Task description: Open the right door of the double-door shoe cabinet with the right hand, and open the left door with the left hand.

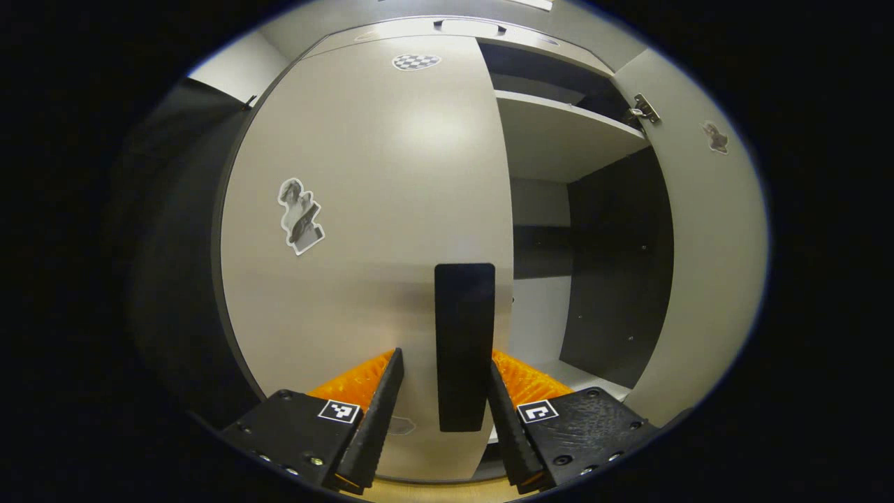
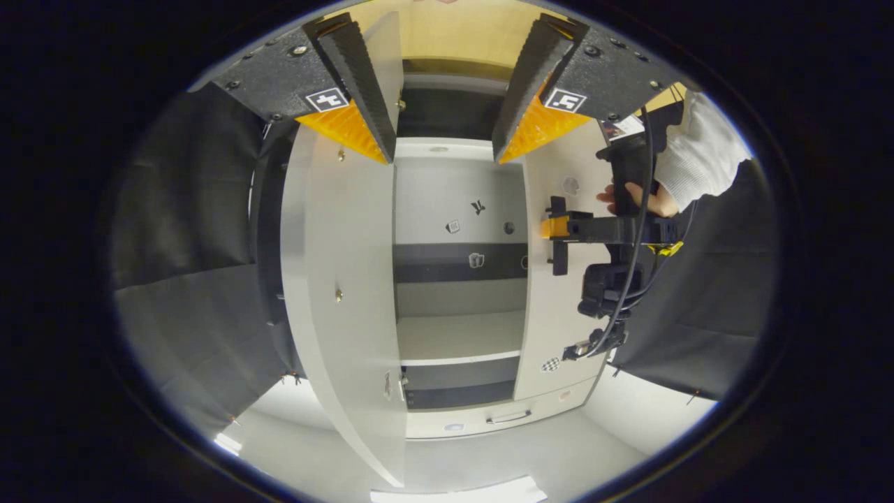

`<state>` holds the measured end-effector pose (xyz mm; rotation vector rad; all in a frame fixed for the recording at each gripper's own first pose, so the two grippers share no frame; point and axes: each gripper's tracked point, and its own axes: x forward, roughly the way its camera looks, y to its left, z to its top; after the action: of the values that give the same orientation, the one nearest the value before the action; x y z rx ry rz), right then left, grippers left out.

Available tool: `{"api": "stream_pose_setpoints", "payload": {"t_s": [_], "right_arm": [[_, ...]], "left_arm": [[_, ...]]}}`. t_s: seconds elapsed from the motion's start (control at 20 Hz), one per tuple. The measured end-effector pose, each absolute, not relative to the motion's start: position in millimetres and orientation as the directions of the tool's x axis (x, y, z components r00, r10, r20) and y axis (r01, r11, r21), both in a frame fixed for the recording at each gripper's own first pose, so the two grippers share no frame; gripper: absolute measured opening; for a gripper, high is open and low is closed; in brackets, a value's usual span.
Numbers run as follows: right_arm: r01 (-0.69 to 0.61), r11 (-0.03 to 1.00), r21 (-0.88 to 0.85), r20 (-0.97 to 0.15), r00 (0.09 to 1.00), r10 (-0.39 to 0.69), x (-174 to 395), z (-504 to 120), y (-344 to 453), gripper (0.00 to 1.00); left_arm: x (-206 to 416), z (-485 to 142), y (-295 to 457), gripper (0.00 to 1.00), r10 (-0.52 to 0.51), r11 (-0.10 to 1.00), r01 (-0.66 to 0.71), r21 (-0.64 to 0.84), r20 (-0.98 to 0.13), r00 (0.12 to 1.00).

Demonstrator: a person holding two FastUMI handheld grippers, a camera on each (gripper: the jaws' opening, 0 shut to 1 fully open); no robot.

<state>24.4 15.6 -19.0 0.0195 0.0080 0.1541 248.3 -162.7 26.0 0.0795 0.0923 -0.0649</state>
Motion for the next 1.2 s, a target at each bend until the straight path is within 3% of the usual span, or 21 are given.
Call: {"api": "stream_pose_setpoints", "payload": {"t_s": [0.1, 0.2, 0.35, 0.5, 0.6, 1.2], "right_arm": [[-0.152, 0.988, 0.023, -0.012, 0.988, 0.152, 25.9, -20.6, 16.2, 0.87], [-0.151, 0.988, 0.024, -0.015, 0.988, 0.151, 26.4, -21.9, 16.1, 0.87], [-0.156, 0.987, 0.033, -0.012, 0.988, 0.156, 26.3, -21.6, 17.0, 0.87], [-0.149, 0.989, 0.024, -0.014, 0.989, 0.149, 27.0, -22.6, 16.1, 0.87], [-0.145, 0.989, 0.023, -0.017, 0.989, 0.146, 27.5, -23.3, 15.9, 0.87], [-0.11, 0.994, 0.029, -0.026, 0.994, 0.111, 12.4, -30.5, 16.3, 0.87]], "left_arm": [[260.7, 16.6, -170.4, 0.62, -0.077, 0.994, 0.083, 0.066, -0.078, 0.994], [250.6, 22.9, -176.0, 0.33, -0.086, 0.995, 0.089, 0.042, -0.076, 0.993], [251.8, 22.7, -174.7, 0.17, -0.087, 0.995, 0.091, 0.035, -0.083, 0.993], [248.7, 22.6, -175.8, 0.07, -0.104, 0.994, 0.106, 0.018, -0.078, 0.992], [244.2, 23.4, -175.7, 0.03, -0.115, 0.993, 0.118, 0.032, -0.082, 0.99], [182.5, 33.2, -155.6, 0.02, -0.16, 0.986, 0.162, 0.04, -0.058, 0.985]]}}
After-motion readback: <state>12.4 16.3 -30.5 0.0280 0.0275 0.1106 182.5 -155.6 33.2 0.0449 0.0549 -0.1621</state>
